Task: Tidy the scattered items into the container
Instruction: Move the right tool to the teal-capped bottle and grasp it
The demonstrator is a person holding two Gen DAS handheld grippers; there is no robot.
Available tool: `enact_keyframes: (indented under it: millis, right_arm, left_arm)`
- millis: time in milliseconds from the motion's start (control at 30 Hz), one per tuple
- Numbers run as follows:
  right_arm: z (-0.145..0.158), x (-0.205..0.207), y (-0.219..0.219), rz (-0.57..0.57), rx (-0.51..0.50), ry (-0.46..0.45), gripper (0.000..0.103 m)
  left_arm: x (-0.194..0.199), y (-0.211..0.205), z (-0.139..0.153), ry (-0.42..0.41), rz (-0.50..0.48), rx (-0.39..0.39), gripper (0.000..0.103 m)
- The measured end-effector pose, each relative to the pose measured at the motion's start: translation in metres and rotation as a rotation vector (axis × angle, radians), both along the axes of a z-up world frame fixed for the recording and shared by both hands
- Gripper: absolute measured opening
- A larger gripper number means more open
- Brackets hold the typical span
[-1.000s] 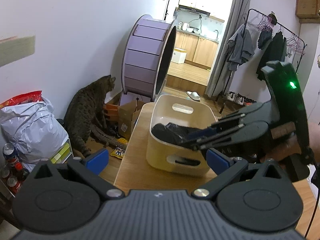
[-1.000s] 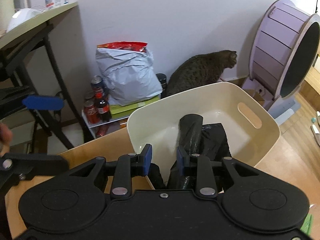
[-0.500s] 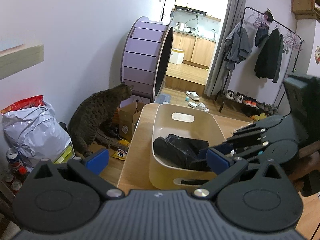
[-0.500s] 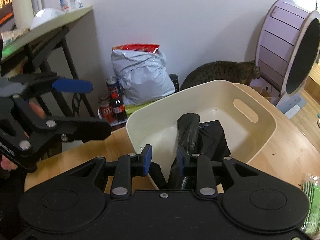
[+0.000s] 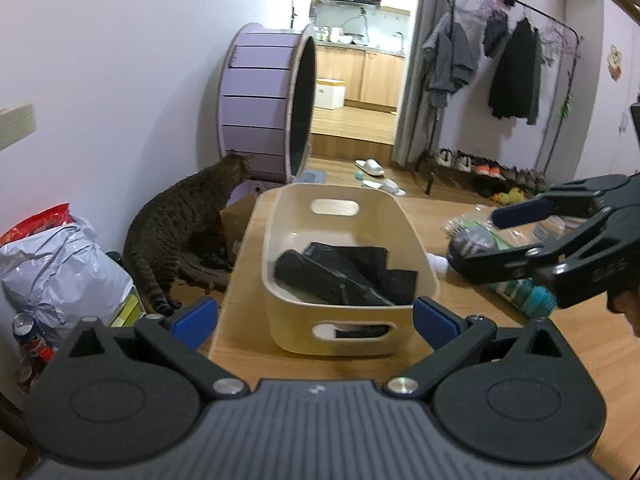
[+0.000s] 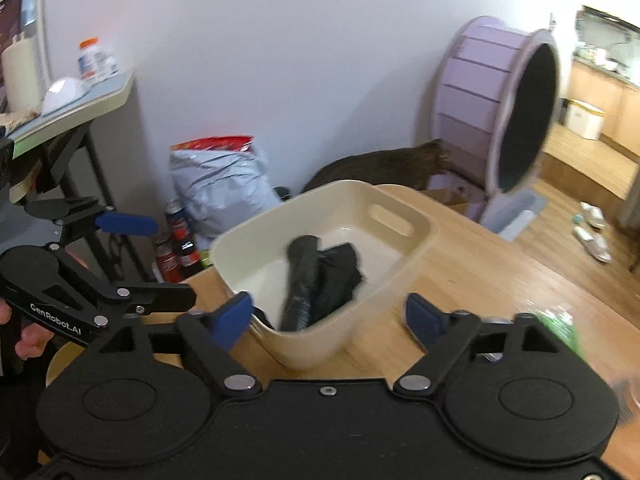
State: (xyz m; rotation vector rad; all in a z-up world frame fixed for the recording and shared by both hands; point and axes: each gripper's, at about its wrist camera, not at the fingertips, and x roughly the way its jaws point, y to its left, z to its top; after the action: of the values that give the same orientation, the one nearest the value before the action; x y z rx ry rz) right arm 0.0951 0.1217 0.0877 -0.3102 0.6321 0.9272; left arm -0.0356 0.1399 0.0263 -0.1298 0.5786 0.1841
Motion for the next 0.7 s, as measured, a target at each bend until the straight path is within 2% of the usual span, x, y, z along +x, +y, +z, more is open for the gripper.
enact_keyframes:
  millis: [333, 433, 700]
  right_arm:
    - [-0.012, -0.003, -0.075, -0.179, 0.052, 0.021, 0.099]
    - [-0.015, -0.002, -0.088, -0.206, 0.055, 0.021, 0.101]
    - [-0.022, 0.008, -0.121, -0.272, 0.032, 0.008, 0.103]
  left_arm:
    - [0.014, -0.045, -0.007, 0.042, -0.103, 0.007, 0.103]
    - [0.021, -0.055, -0.01, 0.051, -0.128, -0.038, 0.103]
    - [0.043, -0.083, -0.013, 0.081, -0.167, -0.037, 0.103]
